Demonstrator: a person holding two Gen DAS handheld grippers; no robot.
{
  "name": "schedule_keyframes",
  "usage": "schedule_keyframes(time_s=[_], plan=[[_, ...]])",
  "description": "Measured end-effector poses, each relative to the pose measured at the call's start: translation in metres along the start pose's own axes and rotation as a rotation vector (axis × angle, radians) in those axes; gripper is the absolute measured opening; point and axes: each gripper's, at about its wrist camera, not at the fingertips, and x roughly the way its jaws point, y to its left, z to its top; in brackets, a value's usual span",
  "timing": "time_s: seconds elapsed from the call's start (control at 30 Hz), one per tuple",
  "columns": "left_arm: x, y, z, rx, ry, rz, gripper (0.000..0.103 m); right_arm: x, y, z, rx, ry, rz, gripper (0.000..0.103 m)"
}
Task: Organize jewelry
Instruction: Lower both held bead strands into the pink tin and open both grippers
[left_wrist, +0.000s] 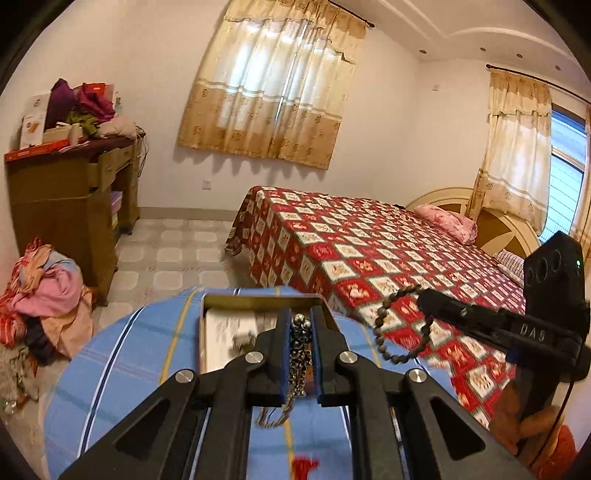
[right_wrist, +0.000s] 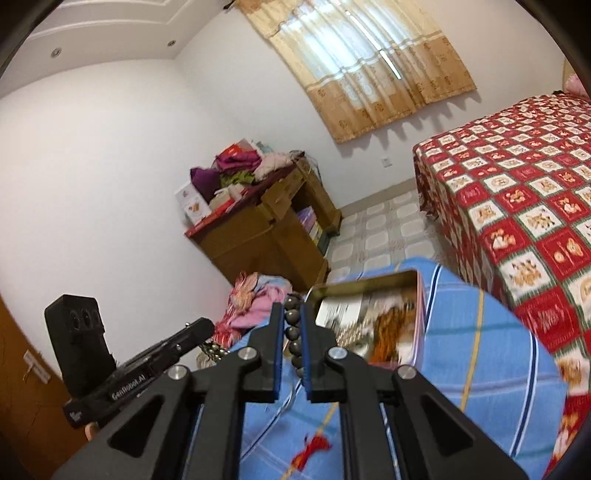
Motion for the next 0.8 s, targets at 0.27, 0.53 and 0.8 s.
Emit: schedule_keyframes(time_s=[0.27,0.53,0.8], plan=[[0.074,0.016,-0.01,-0.015,0.093,0.095,0.009,0.058,-0.03,-0.008,0.082,0.03,-0.019,0.011],[0.121,0.024,-0.035,0.006,0.203,0.187,0.009,0.097,-0.052,-0.014,0.1,0.061,-0.098,0.011],[0.138,0.033,-0.039,0.015,0.26,0.283,0.01,0.105,-0.059,-0.022,0.093,0.095,-0.144,0.03]])
